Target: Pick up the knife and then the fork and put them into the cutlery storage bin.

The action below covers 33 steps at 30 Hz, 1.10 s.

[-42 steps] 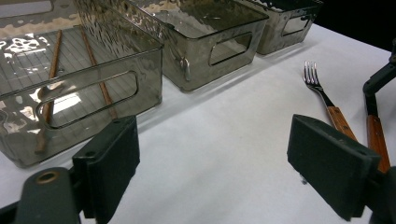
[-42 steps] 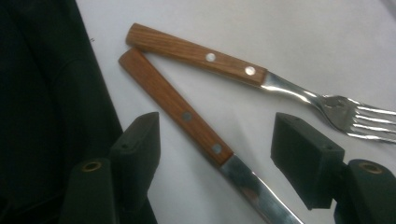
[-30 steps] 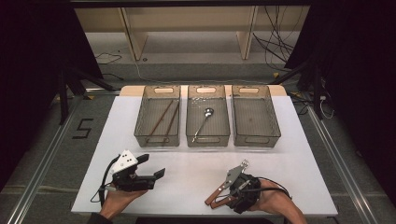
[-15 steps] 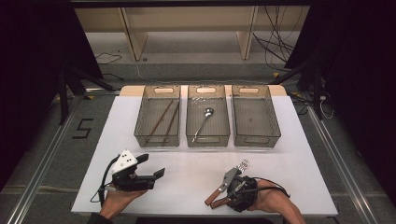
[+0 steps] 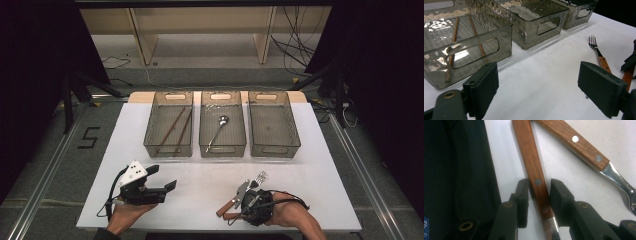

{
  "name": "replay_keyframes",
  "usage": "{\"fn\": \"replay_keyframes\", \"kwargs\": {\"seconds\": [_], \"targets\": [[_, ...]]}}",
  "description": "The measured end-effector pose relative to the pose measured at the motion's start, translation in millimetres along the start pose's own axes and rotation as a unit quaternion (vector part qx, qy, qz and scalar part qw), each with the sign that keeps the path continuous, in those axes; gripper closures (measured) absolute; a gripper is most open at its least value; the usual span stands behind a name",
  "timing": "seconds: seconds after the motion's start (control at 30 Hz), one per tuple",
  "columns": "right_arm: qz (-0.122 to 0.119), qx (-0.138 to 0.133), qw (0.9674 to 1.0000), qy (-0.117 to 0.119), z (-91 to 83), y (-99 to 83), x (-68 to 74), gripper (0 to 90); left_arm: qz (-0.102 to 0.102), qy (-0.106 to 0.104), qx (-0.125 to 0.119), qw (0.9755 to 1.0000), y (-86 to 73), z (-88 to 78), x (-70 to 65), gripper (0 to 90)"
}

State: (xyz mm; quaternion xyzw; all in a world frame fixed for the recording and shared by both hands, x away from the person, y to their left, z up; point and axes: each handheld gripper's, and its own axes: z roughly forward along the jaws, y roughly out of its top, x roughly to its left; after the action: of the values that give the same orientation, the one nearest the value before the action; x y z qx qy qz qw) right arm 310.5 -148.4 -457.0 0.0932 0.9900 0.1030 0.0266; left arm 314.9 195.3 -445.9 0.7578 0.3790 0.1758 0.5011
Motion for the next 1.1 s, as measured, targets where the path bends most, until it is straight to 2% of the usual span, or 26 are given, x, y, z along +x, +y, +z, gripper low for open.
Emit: {"fn": "replay_keyframes", "kwargs": {"seconds": [0.3, 0.83, 1.1], "targets": [[-0.020, 0.009, 0.9998, 0.005, -0.1, 2.8, 0.8, 76.1, 0.000, -0.002, 0.002, 1.0000, -0.1, 0.6, -0.5, 16.5], [-0.014, 0.018, 0.9997, 0.001, -0.7, 5.1, 2.3, 76.9, 0.000, -0.003, 0.002, 1.0000, 0.1, 0.1, 0.2, 16.5], [-0.003, 0.005, 0.9999, 0.011, -5.3, 2.2, 1.5, 77.0, 0.000, -0.003, 0.000, 1.0000, 0.3, -0.7, 1.1, 16.5]]}}
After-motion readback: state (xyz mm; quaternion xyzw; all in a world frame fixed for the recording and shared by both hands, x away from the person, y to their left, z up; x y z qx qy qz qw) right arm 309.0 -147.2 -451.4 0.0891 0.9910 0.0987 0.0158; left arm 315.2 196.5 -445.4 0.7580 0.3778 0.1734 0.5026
